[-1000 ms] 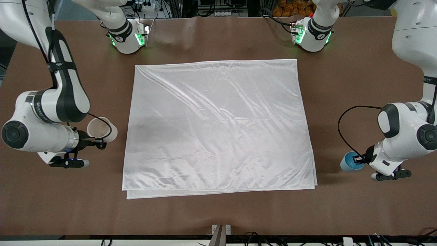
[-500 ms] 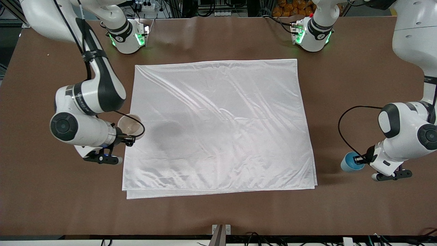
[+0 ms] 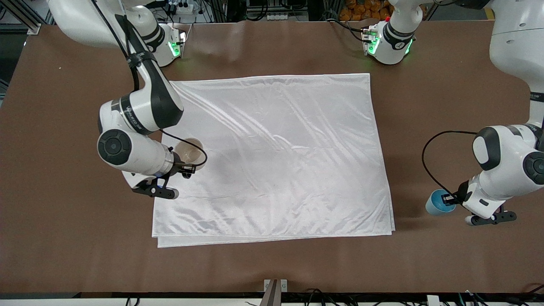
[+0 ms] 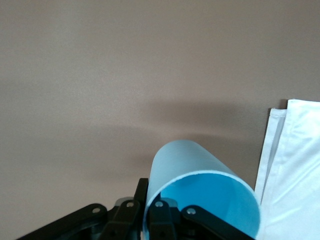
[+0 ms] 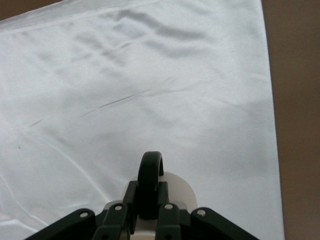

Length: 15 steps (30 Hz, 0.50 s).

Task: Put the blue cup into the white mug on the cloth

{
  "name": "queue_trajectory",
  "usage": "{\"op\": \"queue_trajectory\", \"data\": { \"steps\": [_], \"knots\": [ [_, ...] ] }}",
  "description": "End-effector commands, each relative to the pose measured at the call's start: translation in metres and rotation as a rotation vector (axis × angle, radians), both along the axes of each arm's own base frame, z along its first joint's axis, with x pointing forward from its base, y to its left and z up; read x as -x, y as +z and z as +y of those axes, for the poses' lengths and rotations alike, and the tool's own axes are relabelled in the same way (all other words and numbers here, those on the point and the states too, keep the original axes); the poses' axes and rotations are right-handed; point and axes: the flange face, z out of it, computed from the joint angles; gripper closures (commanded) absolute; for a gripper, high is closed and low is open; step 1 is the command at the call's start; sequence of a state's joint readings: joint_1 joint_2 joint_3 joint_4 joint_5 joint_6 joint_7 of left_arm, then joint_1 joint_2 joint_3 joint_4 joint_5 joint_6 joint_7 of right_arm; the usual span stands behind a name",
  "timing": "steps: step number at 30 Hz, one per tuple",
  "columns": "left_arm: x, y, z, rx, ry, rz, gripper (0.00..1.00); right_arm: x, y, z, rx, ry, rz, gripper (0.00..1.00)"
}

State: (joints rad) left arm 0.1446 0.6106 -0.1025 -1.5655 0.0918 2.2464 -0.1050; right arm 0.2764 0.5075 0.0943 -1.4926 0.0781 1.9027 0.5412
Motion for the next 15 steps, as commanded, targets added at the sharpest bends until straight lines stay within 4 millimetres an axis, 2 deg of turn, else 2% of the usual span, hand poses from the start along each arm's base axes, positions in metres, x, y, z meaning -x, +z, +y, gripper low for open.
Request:
{"op": "queue_trajectory", "data": {
  "steps": [1, 5, 9, 15],
  "knots": [
    [0.001, 0.015, -0.007, -0.020, -0.003, -0.019, 1.00, -0.006, 0.001, 0.041, -0.030, -0.058, -0.029, 1.00],
    [0.001, 0.022, -0.014, -0.019, -0.013, -0.029, 1.00, -0.009, -0.004, 0.062, -0.053, -0.101, -0.051, 1.00],
    [0.000, 0.033, -0.018, -0.020, -0.017, -0.044, 1.00, -0.004, -0.019, 0.091, -0.083, -0.127, -0.063, 1.00],
    [0.000, 0.052, -0.026, -0.023, -0.029, -0.068, 1.00, 0.001, -0.037, 0.116, -0.097, -0.157, -0.084, 1.00]
  ]
}}
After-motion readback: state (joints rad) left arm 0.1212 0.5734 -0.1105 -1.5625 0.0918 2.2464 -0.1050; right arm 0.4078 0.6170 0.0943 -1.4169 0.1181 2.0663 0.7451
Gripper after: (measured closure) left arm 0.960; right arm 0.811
